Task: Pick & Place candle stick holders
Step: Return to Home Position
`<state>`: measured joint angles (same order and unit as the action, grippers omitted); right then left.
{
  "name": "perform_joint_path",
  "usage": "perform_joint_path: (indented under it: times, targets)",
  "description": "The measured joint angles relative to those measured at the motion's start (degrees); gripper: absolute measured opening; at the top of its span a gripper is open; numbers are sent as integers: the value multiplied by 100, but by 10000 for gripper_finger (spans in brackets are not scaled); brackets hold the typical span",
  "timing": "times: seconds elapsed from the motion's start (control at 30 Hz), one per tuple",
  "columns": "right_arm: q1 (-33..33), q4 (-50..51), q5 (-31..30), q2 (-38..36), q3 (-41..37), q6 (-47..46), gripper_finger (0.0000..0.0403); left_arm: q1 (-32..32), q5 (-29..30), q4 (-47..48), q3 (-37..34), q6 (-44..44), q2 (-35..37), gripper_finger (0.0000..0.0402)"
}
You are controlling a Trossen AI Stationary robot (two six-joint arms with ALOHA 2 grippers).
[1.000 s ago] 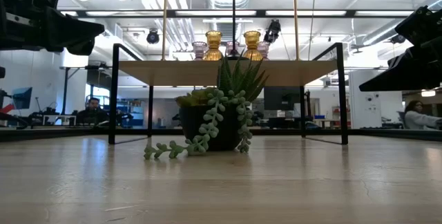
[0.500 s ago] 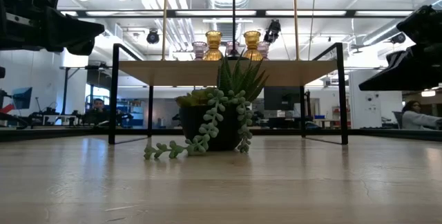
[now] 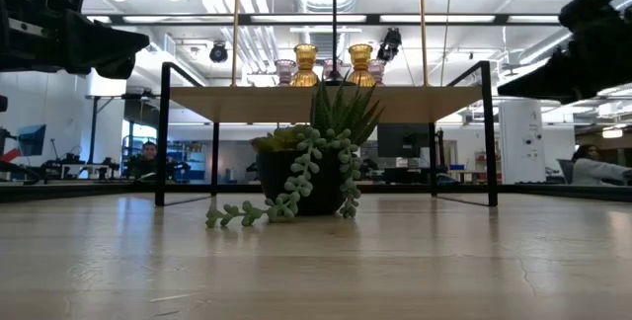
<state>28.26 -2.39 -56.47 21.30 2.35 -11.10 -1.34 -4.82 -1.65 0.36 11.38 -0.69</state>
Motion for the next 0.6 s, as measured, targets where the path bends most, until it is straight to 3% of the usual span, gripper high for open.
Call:
perform_joint_path:
  times: [0.1, 0.27, 0.37, 0.6]
  targets:
    - [-662, -26, 424, -320, -48, -184, 8, 1, 0, 0, 0, -1, 0, 12]
    - [-1751, -154, 2527, -752, -183, -81, 8, 1, 0, 0, -2, -1, 0, 12]
    - [-2197, -136, 3471, -1031, -183, 440, 8, 0, 0, 0, -2, 0, 0, 12]
    - [-2456, -92, 3704, -1734, -183, 1109, 8, 0, 0, 0, -2, 0, 0, 12]
